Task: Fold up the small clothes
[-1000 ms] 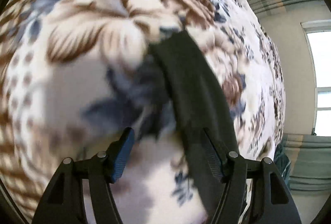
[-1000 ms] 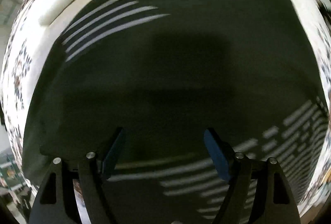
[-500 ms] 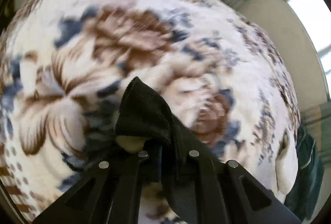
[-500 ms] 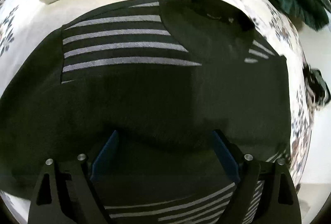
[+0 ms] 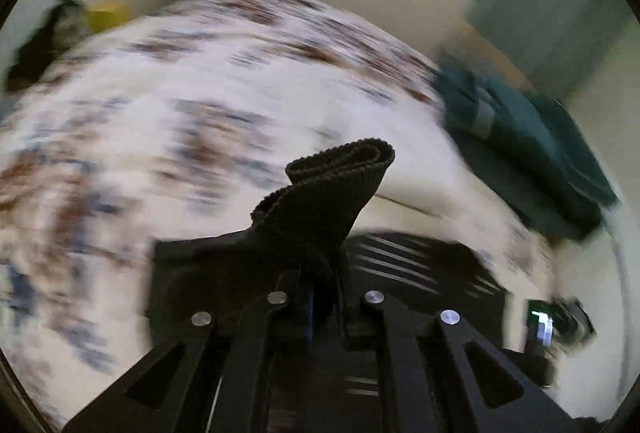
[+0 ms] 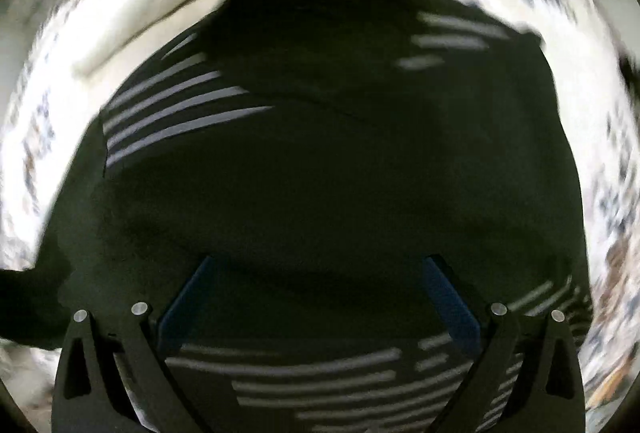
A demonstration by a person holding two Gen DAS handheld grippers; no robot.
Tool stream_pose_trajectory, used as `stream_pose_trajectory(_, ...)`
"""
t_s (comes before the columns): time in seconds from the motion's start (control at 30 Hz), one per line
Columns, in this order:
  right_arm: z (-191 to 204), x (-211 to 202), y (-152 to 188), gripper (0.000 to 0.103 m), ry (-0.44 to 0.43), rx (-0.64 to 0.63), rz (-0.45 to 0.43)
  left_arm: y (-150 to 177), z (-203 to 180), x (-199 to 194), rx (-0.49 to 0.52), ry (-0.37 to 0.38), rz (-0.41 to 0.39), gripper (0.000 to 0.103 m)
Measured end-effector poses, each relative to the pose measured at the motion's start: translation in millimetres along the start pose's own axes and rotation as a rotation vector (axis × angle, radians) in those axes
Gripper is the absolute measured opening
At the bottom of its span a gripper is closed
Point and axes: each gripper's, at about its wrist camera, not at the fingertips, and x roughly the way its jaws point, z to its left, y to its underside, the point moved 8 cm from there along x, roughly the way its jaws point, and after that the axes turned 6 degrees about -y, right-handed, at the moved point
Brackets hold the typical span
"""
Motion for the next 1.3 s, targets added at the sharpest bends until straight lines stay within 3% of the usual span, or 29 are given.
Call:
stream_pose_trajectory(0.1, -51.5, -20.0, -3.3, 0.103, 0.012, 0.017, -0.022, 28.9, -108.2, 33.4, 0.077, 0.103, 0.07, 0.006)
stream_pose_trajectory(0.23, -119.9, -43.0, -7.0, 0.103, 0.042, 0.026, -0.039, 69.5, -214.8, 74.1, 0.181, 0.163, 0.144, 0.006)
stream_pose_trajectory(0.33, -171.4, -56.9, -7.8, 0.103, 0.05, 0.073, -0.036, 107.6, -276.3, 104.4, 0.247, 0.184, 0.215, 0.006)
stream_pose_trajectory(0.5, -254.3, -66.0, -19.5, 0.103, 0.038, 0.135, -0.033, 154.4, -320.7, 127.3, 0.319, 0.124, 0.308, 0.009)
stream_pose_trajectory(0.6, -281.8, -71.3, -20.6, 0.103, 0.001, 0.167, -0.023, 172.3, -310.0, 126.8, 0.365, -0.006, 0.321, 0.009)
stream_pose_trajectory(0.63, -286.3, -74.2, -18.3, 0.103, -0.017, 0.182, -0.023, 176.1, -302.4, 122.9, 0.377, -0.03, 0.31, 0.016)
stream_pose_trajectory(0.7, -292.5, -77.1, -15.6, 0.103, -0.068, 0.213, -0.018, 188.0, -282.2, 109.6, 0.391, -0.084, 0.286, 0.04)
stream_pose_trajectory(0.73, -294.4, -79.1, -15.0, 0.103, -0.1, 0.231, -0.011, 194.1, -263.4, 101.6, 0.392, -0.119, 0.277, 0.071)
stream_pose_trajectory(0.77, -297.0, -79.7, -16.0, 0.103, -0.136, 0.255, -0.003, 202.1, -241.2, 94.3, 0.394, -0.165, 0.274, 0.092)
stream_pose_trajectory(0.87, -283.3, -83.7, -20.4, 0.101, -0.249, 0.27, 0.02, 229.1, -186.7, 88.2, 0.406, -0.28, 0.306, 0.093)
stream_pose_trajectory(1.0, -234.3, -74.7, -31.6, 0.067, -0.304, 0.154, 0.046, 275.2, -108.5, 100.1, 0.375, -0.43, 0.446, 0.094)
stream_pose_trajectory(1.03, -223.7, -69.6, -35.5, 0.065, -0.307, 0.124, 0.055, 282.9, -93.8, 102.9, 0.354, -0.447, 0.463, 0.094)
stream_pose_trajectory(1.1, -199.9, -60.2, -42.4, 0.065, -0.303, 0.06, 0.06, 288.1, -80.0, 106.5, 0.29, -0.411, 0.459, 0.103)
stream_pose_trajectory(1.3, -165.3, -6.4, -69.6, 0.065, -0.208, -0.047, 0.106, 285.5, -80.5, 122.3, 0.226, -0.43, 0.43, 0.103)
